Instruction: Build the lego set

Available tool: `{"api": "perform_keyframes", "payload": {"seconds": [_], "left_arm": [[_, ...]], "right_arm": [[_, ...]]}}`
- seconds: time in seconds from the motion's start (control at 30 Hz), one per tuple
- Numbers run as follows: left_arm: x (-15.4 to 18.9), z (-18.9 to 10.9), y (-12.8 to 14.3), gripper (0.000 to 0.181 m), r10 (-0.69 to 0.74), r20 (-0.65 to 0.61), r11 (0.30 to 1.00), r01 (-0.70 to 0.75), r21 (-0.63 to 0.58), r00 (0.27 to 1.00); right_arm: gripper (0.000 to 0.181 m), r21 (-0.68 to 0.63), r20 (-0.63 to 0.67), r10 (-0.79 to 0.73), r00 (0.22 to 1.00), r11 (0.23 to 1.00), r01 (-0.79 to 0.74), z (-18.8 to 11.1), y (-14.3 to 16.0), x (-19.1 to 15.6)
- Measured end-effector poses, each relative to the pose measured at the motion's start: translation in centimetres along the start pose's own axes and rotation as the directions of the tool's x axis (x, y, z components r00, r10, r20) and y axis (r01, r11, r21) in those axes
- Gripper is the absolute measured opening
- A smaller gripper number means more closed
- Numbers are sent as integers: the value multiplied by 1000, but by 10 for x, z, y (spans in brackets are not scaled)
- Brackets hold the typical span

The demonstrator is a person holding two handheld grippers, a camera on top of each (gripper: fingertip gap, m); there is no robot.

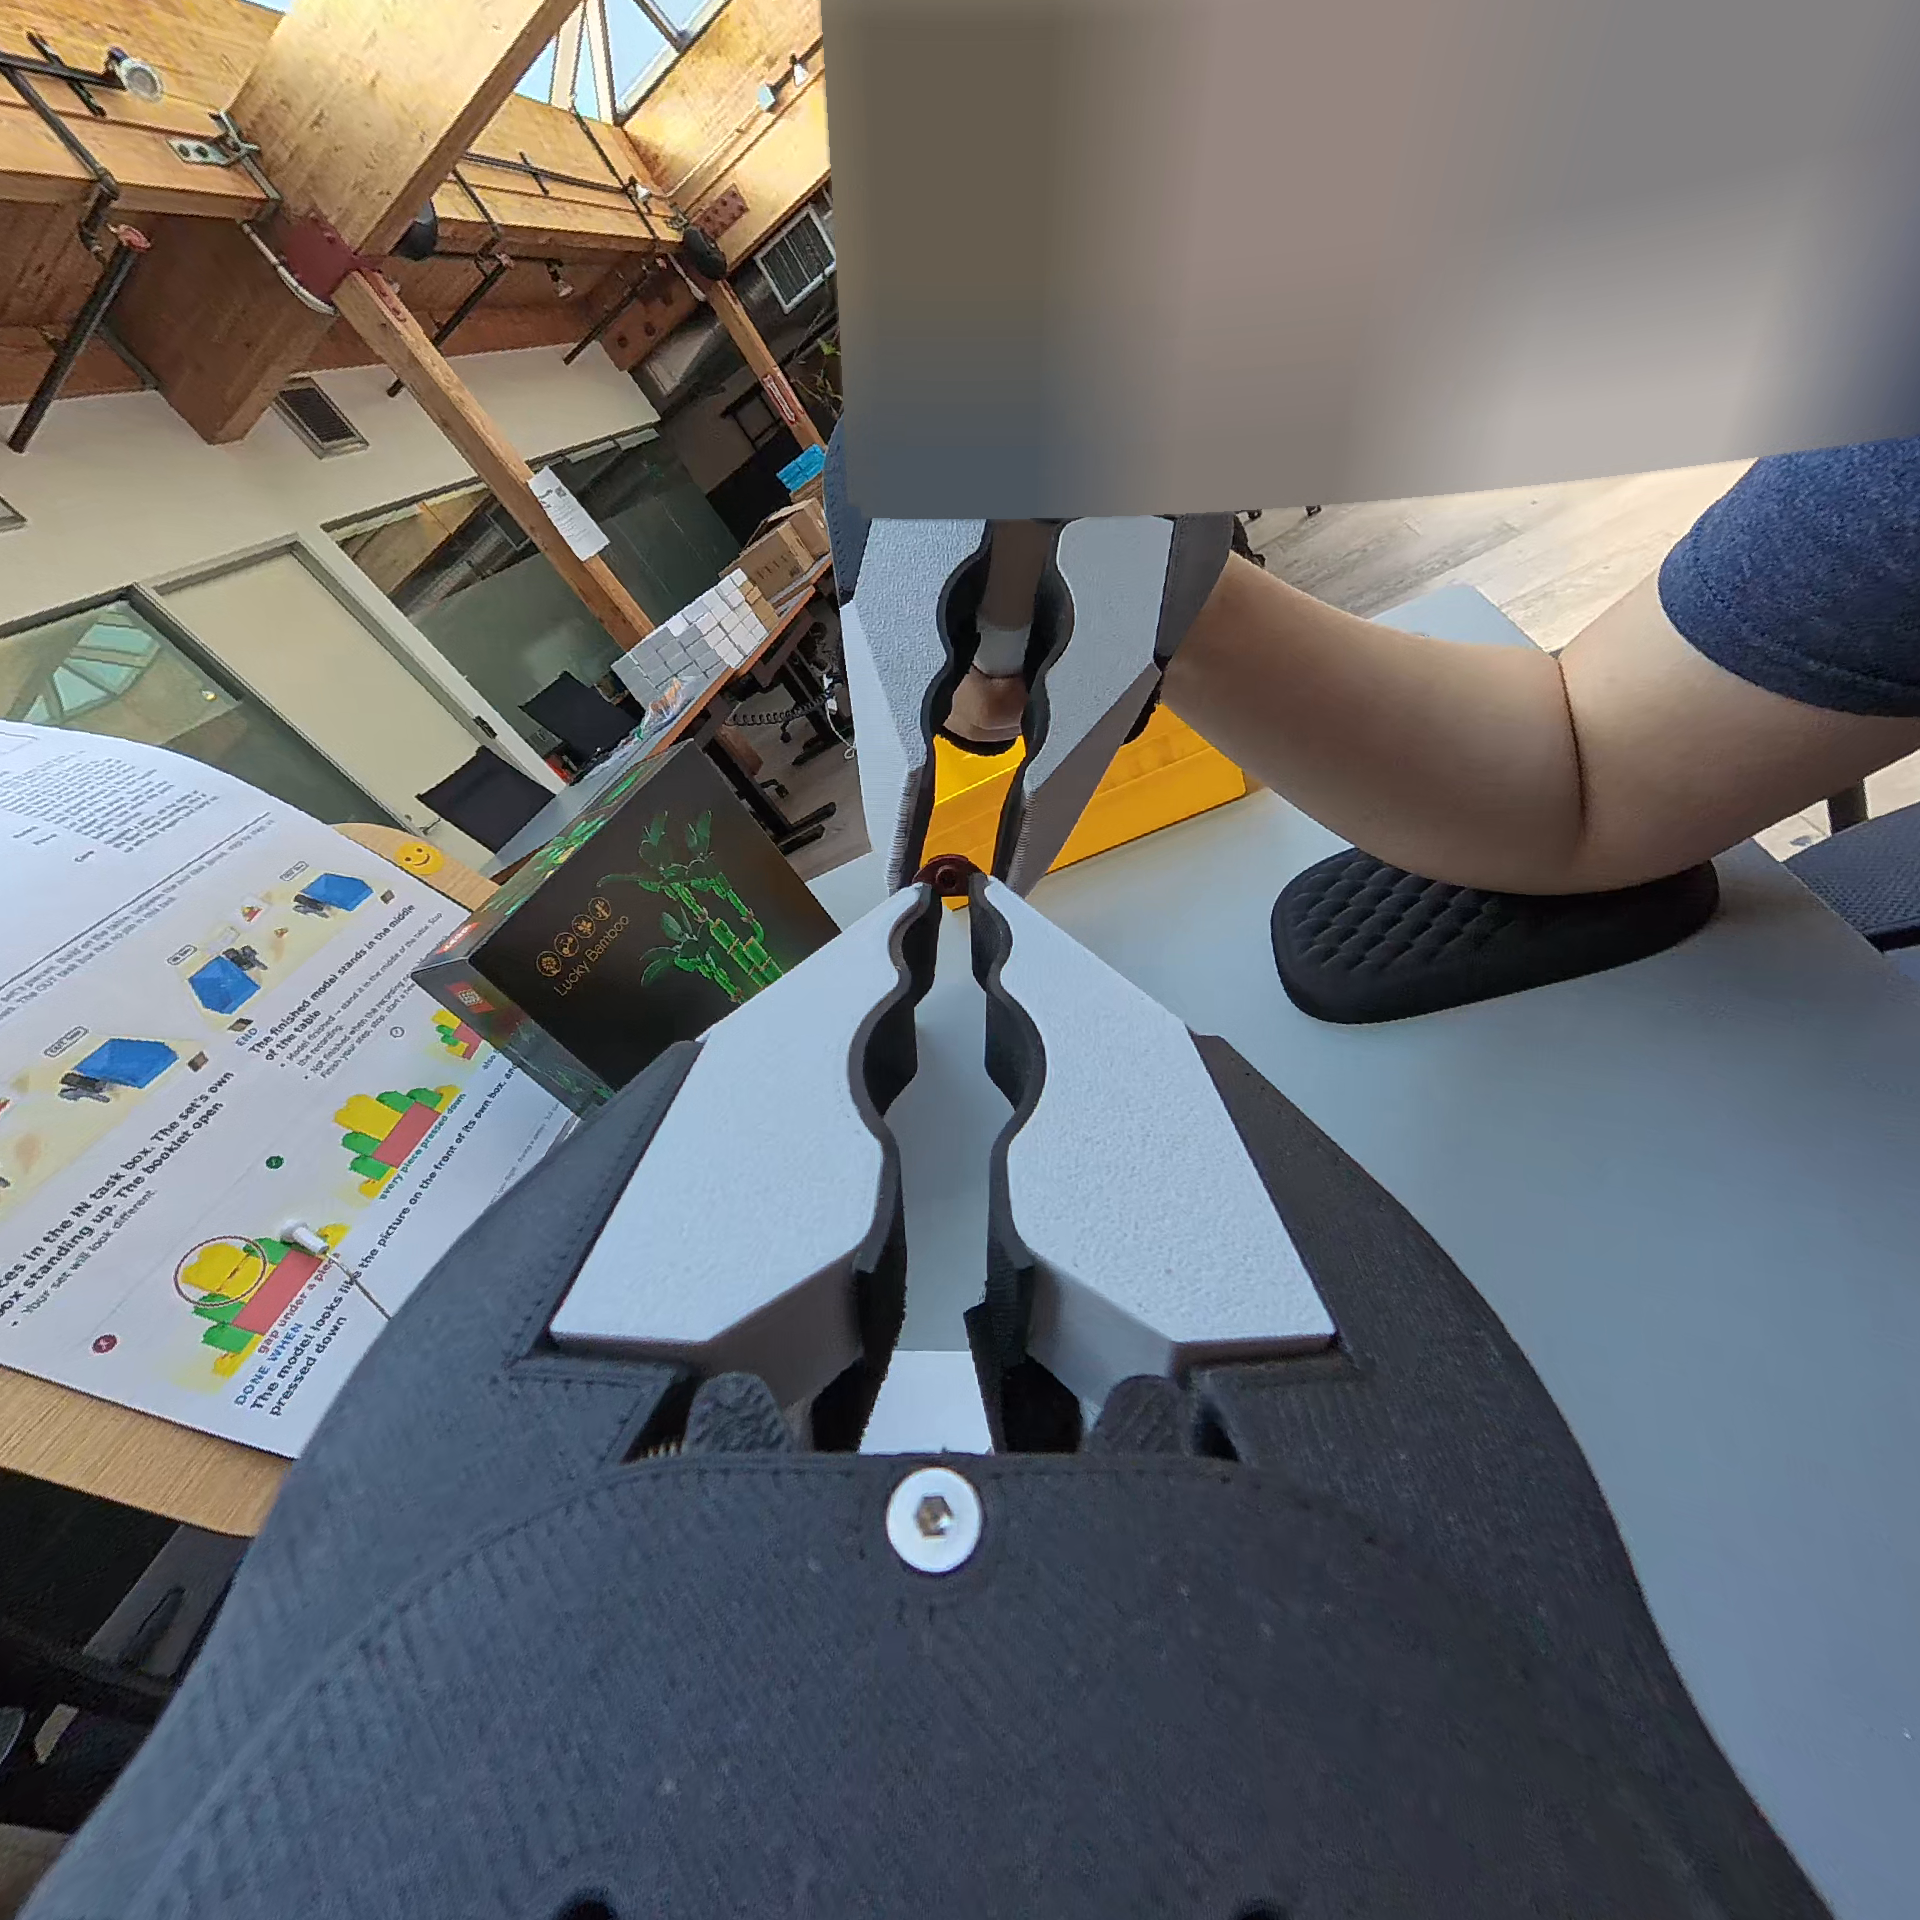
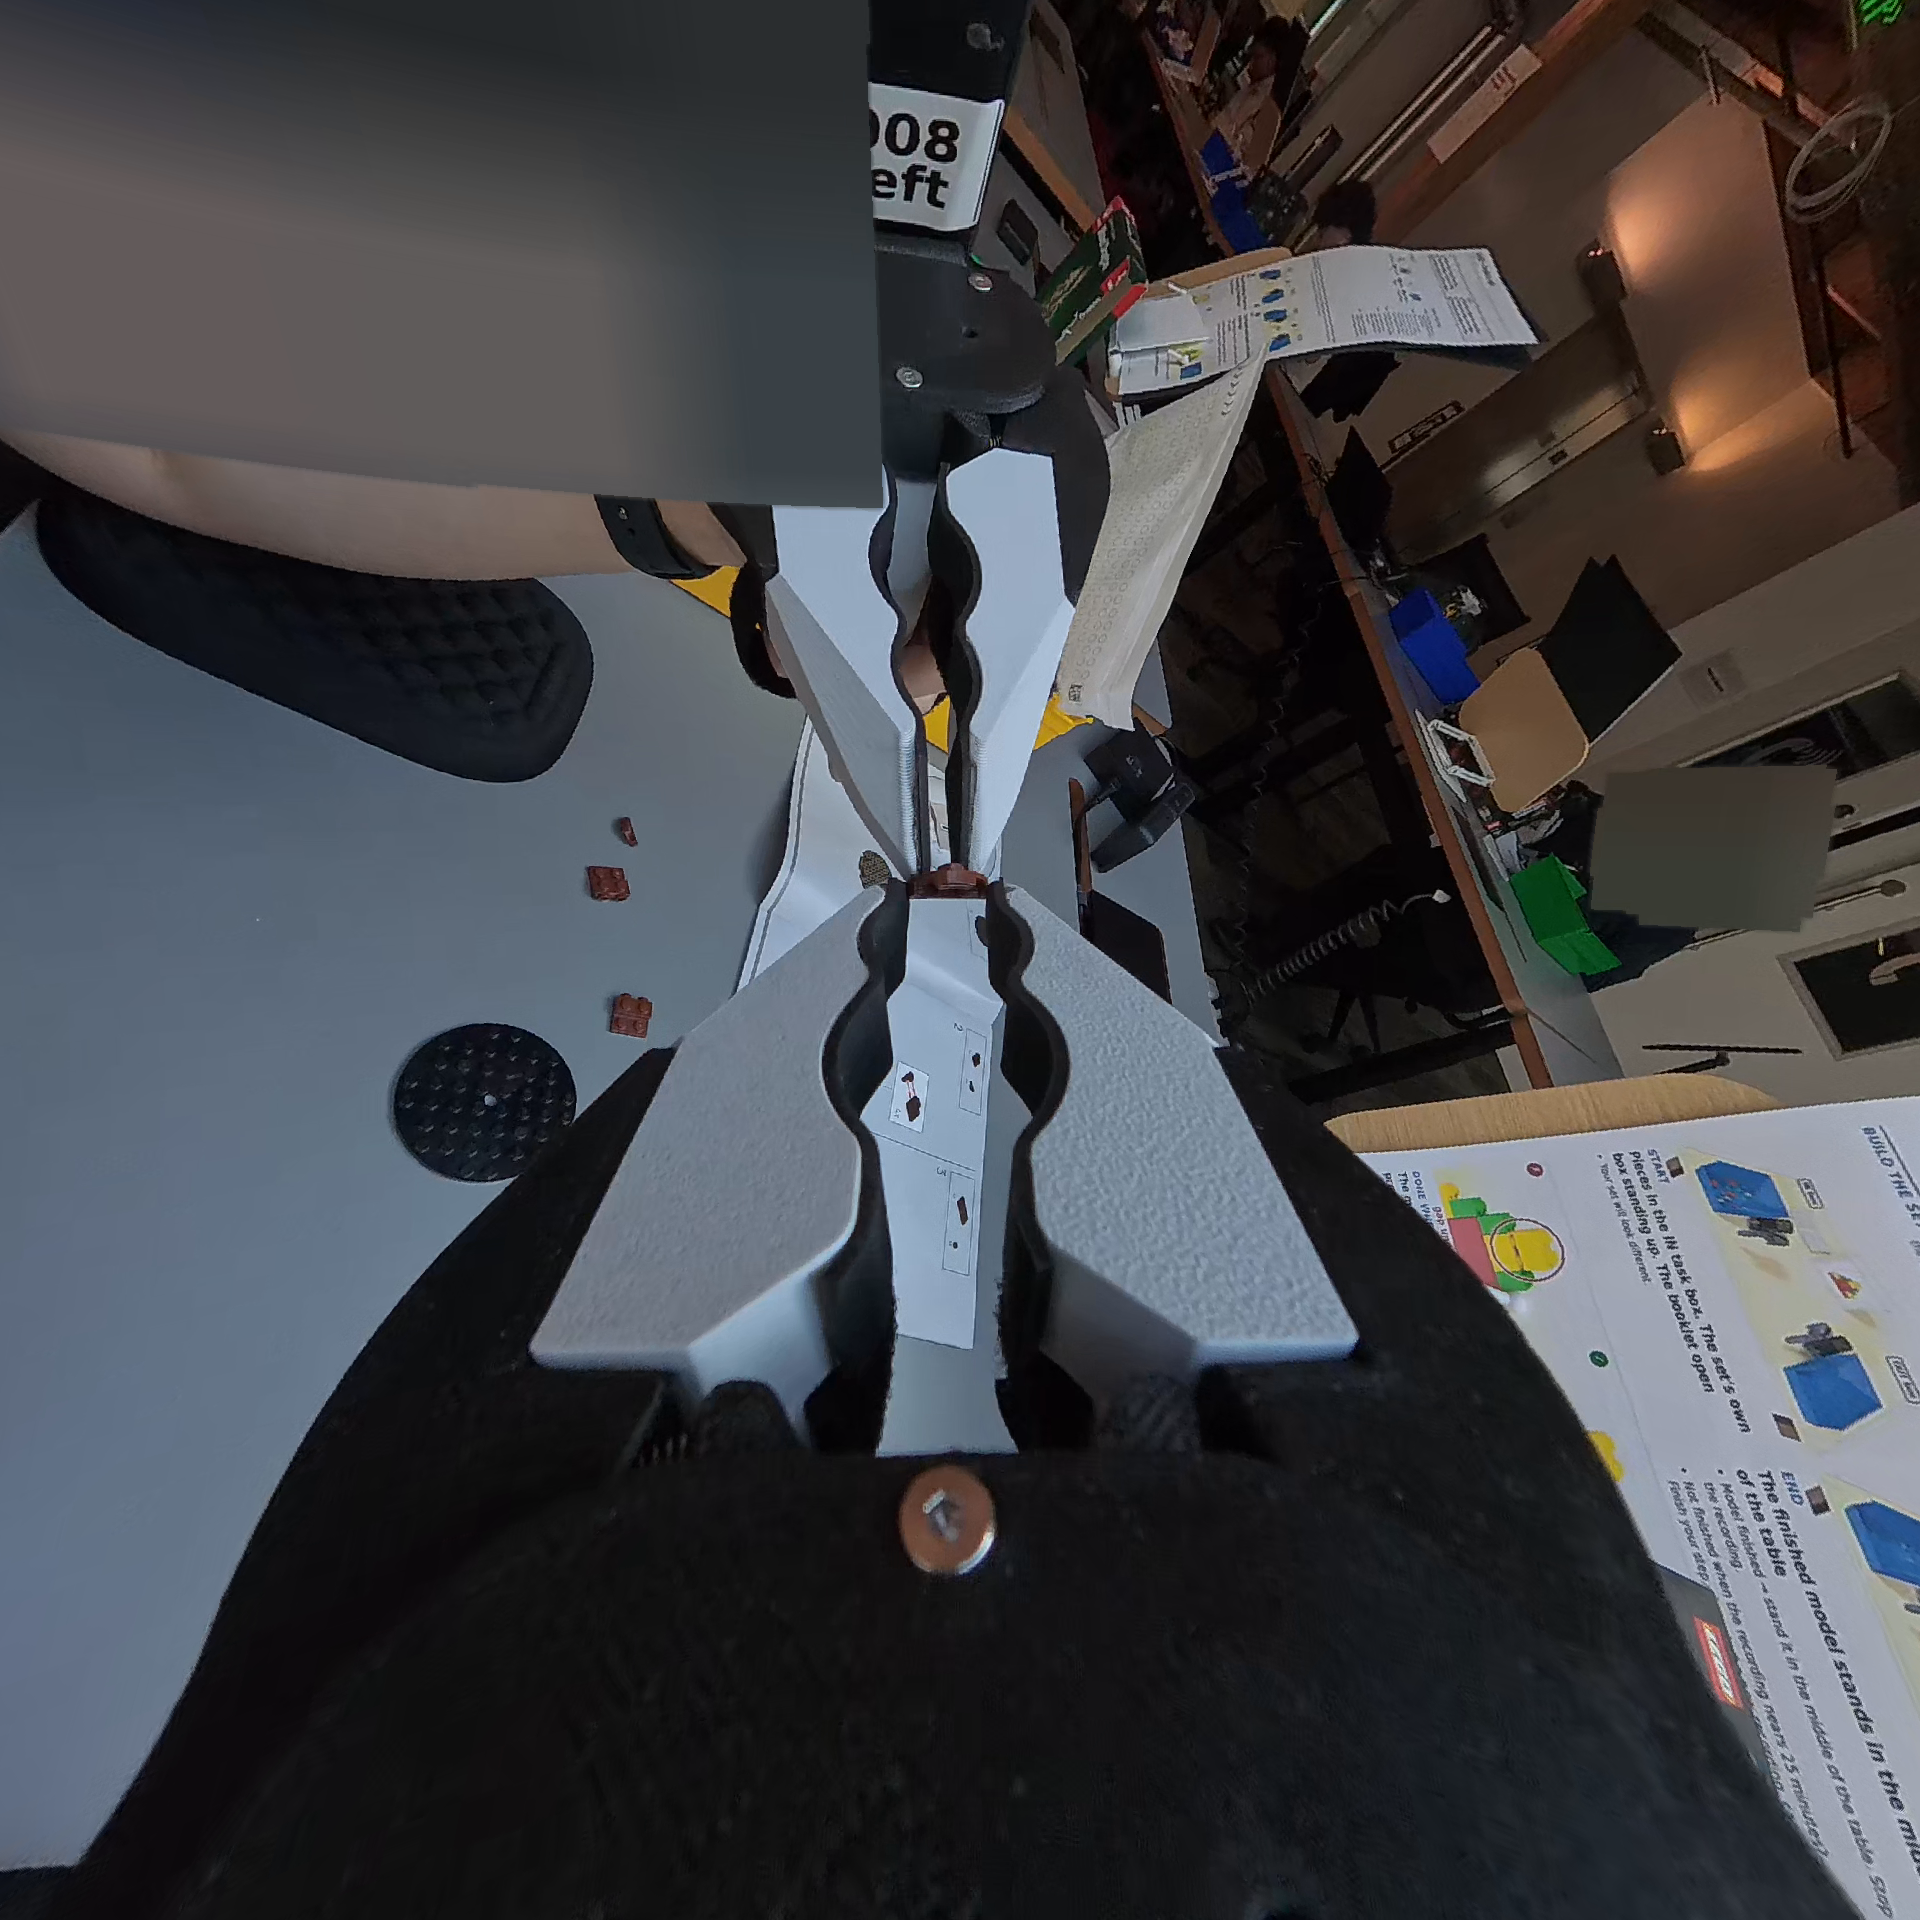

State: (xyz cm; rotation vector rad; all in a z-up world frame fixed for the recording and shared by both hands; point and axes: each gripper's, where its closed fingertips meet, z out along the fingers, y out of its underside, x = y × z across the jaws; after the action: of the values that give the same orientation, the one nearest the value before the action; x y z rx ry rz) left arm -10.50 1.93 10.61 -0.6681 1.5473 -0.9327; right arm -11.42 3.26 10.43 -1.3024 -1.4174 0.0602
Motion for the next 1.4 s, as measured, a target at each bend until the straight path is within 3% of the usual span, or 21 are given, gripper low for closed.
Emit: {"api": "perform_keyframes", "payload": {"seconds": [0.93, 1.4], "left_arm": [[2, 2, 4, 3, 26, -8, 999, -26, -20, 1000], [0, 3, 13, 3, 73, 16, 994, -72, -87, 997]], "right_arm": [[15, -19, 32, 4, 999, 1000, -4, 0, 5, -5], [14, -76, 25, 18, 1000, 997, -16, 5, 13, -4]]}}
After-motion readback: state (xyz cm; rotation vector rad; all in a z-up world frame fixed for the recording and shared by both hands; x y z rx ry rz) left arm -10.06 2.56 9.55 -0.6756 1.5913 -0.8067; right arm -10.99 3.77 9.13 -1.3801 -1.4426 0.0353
